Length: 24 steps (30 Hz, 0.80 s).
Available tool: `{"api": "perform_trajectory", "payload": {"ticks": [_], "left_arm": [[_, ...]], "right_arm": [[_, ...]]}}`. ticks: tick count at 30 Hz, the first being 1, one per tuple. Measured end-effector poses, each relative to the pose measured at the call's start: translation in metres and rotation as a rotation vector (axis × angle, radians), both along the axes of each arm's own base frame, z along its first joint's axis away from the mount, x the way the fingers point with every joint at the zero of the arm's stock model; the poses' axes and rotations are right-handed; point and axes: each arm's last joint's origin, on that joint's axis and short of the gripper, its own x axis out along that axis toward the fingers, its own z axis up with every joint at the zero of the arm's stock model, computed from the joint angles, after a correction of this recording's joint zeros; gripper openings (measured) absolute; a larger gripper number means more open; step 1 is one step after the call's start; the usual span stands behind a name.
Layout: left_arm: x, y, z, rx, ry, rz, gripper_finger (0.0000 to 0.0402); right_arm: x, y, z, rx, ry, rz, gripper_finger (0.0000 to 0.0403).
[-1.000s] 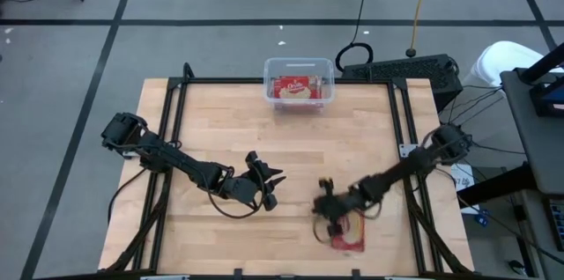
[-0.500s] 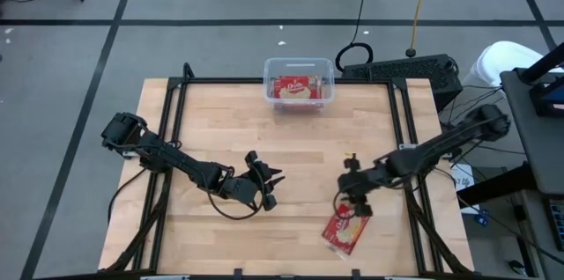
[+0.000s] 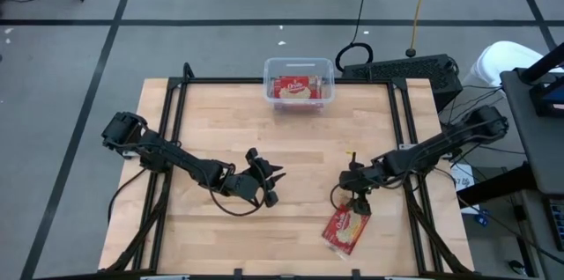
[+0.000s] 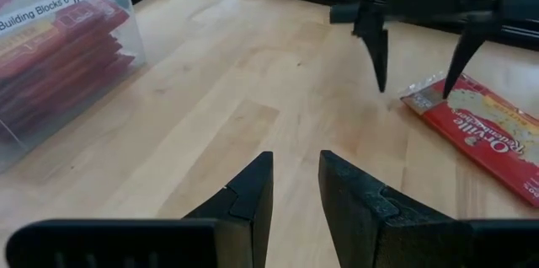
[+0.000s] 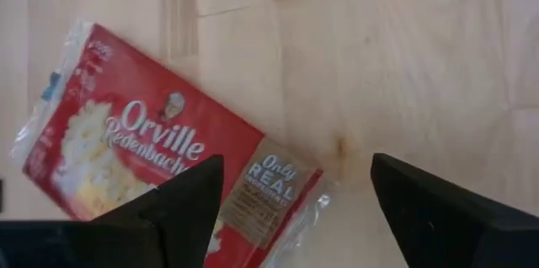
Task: Sort popcorn bags into baskets
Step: Put the popcorn bags into the transparent bin
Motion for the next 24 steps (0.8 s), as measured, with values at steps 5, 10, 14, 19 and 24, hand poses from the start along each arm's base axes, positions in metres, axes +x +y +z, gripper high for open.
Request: {"api": "perform_trajectory", "payload": {"ticks": [5, 10, 14, 19, 24], "left_arm": [[0.0, 0.0, 0.0, 0.003, 0.001, -0.001, 0.0102], [0.0, 0.0, 0.0, 0.003, 0.002, -0.001, 0.0102], [0.0, 0.0, -0.001, 0.006, 0.008, -0.001, 0.0102], [0.0, 0.0, -0.001, 0.004, 0.008, 0.0, 0.0102], [0.0, 0.0, 0.0, -0.006, -0.005, 0.003, 0.0102]], "right_arm": [[-0.001, 0.002, -0.016, 0.079, -0.005, 0.003, 0.0283], [-0.003, 0.004, -0.027, 0.079, 0.038, 0.013, 0.0231], [-0.003, 0.006, -0.029, 0.076, 0.048, 0.021, 0.0152], [-0.004, 0.005, -0.029, 0.072, 0.049, 0.029, 0.0027], [-0.002, 0.002, -0.022, 0.034, -0.027, 0.014, 0.001]]}}
